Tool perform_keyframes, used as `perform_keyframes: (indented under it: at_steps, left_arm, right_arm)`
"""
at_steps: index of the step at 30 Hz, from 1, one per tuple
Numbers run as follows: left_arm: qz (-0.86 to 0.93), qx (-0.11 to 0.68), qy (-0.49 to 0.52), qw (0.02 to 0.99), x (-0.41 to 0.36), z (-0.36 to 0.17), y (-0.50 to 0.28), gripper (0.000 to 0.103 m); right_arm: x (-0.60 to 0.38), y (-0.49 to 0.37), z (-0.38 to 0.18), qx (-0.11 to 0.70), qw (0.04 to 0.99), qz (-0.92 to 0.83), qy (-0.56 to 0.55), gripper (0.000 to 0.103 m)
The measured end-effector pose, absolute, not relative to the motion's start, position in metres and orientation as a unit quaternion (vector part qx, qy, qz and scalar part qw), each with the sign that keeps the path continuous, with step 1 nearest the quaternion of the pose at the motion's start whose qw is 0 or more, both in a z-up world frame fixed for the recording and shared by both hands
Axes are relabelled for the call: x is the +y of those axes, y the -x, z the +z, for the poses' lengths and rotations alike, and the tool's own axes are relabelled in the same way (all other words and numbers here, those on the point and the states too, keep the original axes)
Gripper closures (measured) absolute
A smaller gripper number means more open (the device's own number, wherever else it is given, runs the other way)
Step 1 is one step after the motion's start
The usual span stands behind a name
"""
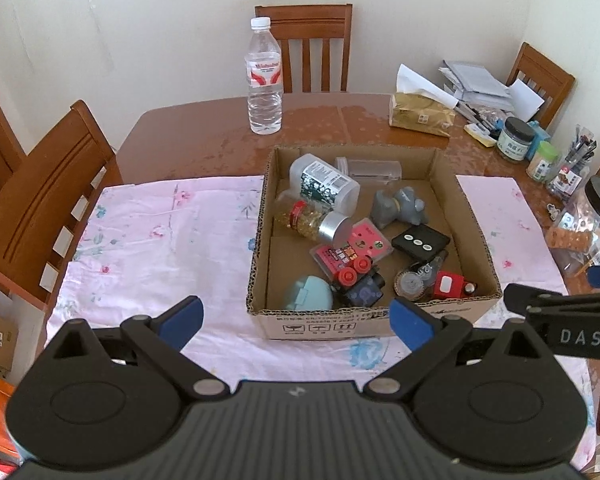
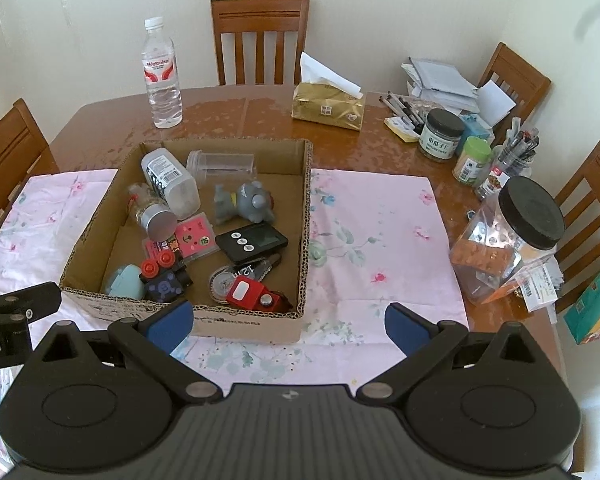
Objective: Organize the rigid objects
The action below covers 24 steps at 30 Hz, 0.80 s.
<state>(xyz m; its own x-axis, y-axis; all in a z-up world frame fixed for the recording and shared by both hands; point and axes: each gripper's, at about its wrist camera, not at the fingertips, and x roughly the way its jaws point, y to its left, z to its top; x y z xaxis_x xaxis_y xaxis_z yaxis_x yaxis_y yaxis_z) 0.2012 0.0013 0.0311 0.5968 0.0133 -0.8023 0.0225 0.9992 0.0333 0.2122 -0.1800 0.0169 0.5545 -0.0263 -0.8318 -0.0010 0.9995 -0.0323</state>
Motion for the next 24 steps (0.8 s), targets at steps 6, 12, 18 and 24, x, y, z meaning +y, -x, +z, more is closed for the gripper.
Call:
perform_keyframes:
  at_steps: [6,12,18,24]
  left_arm:
    - [-0.004,0.452,-0.023,0.892,-0.0028,0.0308,-0.2005,0.004]
    - [-0.004,0.454,-0.023,0.891,-0.0030,0.0310,-0.2016,0.004]
    - [-0.001,0.455,-0.025,0.890,-0.0037,0.0311,-0.2028,0.004]
    - [0.001,0.455,-0.024,0.890,-0.0023,0.0312,-0.2038,0.004]
  right_arm:
    - [-0.1799,-0.2111,0.0169,0.472,0.882,-0.006,0.013,0.000]
    - [-0.1793,-0.2114,0.0184,0.470,0.883,-0.005,0.011,0.000]
    - [-0.1780,-0.2115,0.0192,0.469,0.883,-0.003,0.011,0.000]
    - [-0.1777,-0.2125,0.0196,0.469,0.883,-0.002,0.011,0.000]
